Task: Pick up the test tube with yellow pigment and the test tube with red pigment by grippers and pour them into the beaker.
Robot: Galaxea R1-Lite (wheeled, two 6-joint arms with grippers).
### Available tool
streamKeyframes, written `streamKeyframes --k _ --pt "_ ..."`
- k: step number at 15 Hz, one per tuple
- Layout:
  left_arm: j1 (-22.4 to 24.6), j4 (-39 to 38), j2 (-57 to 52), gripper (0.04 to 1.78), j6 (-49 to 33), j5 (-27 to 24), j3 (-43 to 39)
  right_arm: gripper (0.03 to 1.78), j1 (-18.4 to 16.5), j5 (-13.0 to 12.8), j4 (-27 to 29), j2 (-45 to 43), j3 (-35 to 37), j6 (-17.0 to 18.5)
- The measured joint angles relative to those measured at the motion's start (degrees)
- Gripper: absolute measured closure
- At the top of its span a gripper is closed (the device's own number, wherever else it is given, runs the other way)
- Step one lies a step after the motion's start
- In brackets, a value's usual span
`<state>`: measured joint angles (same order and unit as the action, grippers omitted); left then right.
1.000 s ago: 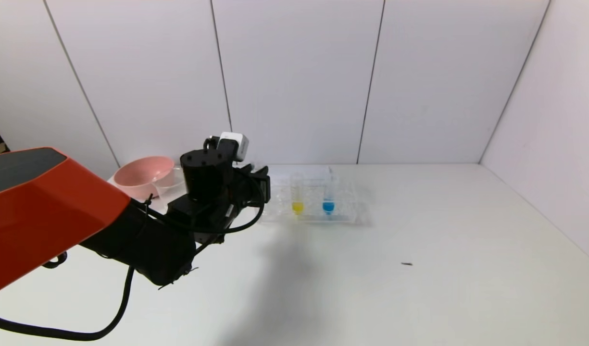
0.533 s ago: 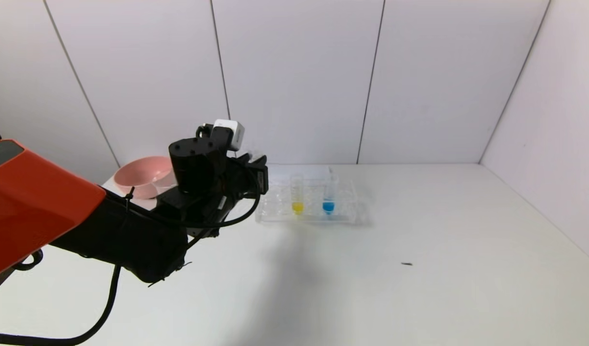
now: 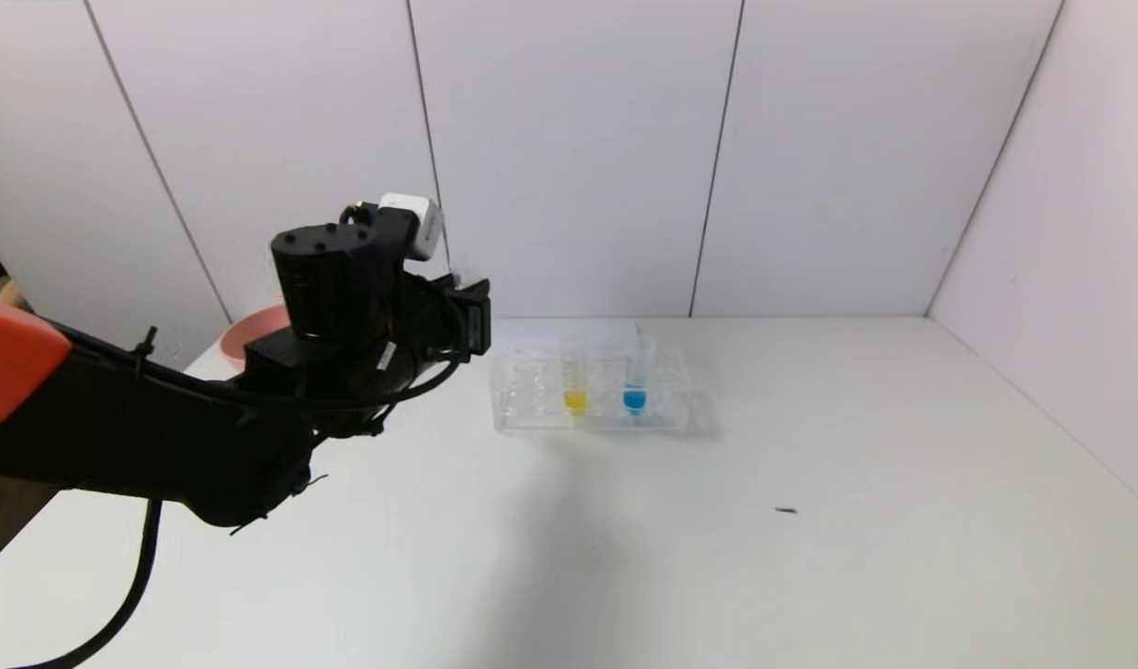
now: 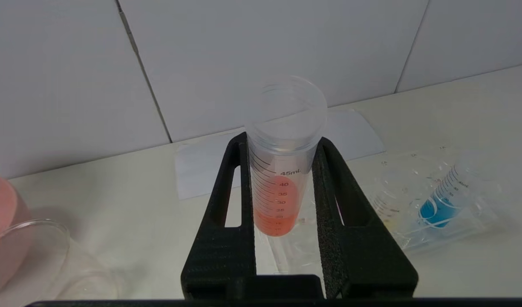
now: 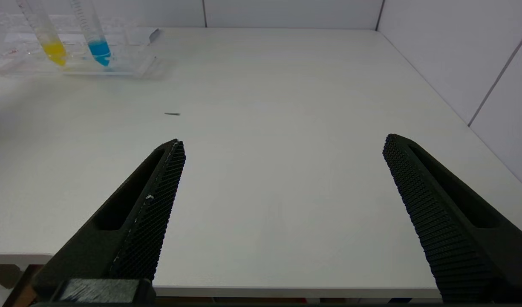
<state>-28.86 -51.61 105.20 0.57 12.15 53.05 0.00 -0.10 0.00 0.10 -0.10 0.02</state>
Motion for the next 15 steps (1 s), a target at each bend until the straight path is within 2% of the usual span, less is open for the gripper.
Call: streamKeyframes --k 7,11,15 --pt "6.86 8.37 -5.60 1.39 0.27 -1.19 2.78 0.11 0.00 0.00 0.00 0.00 0.00 0.00" --pt "11.13 10.72 -7.24 1.39 0.33 -3.62 3.69 0.11 0.00 0.00 0.00 0.00 0.00 0.00" --pt "15.21 13.20 -8.05 1.39 0.33 -3.78 4.79 0.11 0.00 0.00 0.00 0.00 0.00 0.00"
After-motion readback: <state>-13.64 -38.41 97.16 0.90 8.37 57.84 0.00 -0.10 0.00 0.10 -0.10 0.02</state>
